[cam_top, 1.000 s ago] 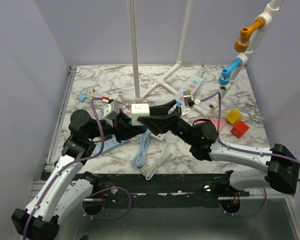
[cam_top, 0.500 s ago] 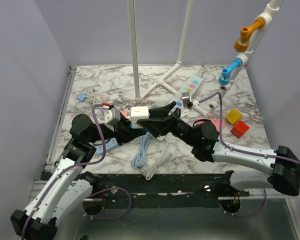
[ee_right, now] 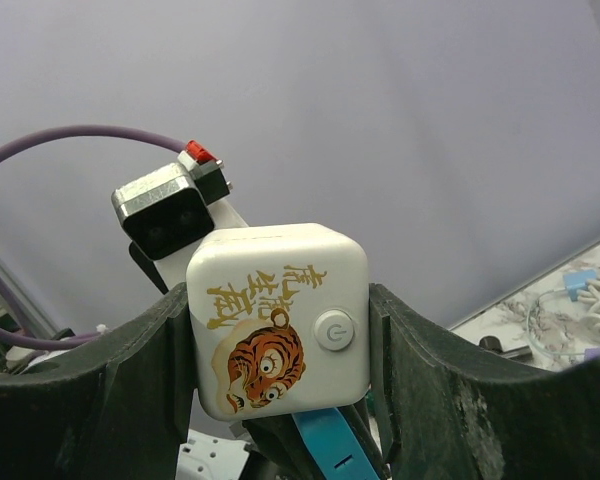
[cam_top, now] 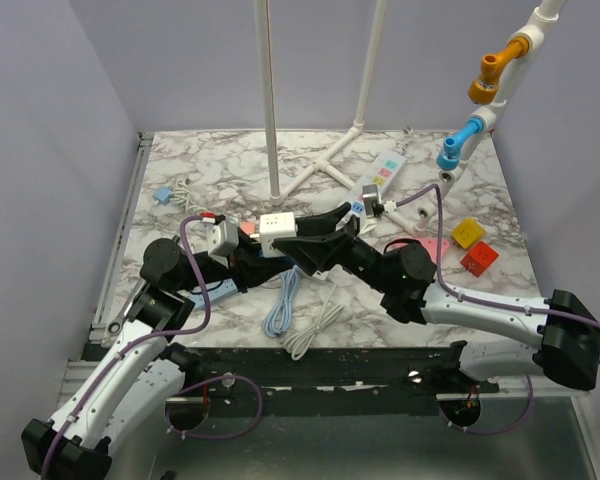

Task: Pull the plug off the socket
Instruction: Remove the plug from the socket.

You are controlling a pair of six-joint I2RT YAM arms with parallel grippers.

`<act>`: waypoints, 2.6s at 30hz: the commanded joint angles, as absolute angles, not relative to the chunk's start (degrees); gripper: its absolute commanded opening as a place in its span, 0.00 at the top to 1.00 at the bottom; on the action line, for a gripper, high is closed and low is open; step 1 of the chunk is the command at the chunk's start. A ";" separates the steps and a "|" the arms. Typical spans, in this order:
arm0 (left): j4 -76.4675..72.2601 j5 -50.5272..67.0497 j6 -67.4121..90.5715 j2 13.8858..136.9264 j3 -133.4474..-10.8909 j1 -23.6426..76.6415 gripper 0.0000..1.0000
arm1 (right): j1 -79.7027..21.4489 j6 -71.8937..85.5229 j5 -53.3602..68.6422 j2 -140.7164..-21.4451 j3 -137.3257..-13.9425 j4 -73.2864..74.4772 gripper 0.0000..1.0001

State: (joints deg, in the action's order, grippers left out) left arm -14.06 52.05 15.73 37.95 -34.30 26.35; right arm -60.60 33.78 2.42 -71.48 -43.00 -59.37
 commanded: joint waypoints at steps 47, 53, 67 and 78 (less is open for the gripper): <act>64.78 50.00 -59.13 46.18 -63.44 33.57 1.00 | -58.10 -1.29 29.19 -67.19 -79.01 28.80 0.00; 66.13 49.48 -60.92 47.51 -64.99 33.75 1.00 | -58.25 -1.38 34.26 -68.20 -77.21 27.16 0.00; 68.31 47.55 -61.50 52.75 -68.94 34.71 1.00 | -62.03 -5.54 32.02 -71.76 -78.40 26.53 0.00; 67.21 46.56 -61.26 53.73 -69.60 34.94 1.00 | -66.38 -6.86 23.95 -74.73 -76.29 24.53 0.01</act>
State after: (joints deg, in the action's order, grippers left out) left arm 67.85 46.06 -60.20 53.80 -67.18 34.54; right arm -65.49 -5.82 27.86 -73.73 -76.75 26.46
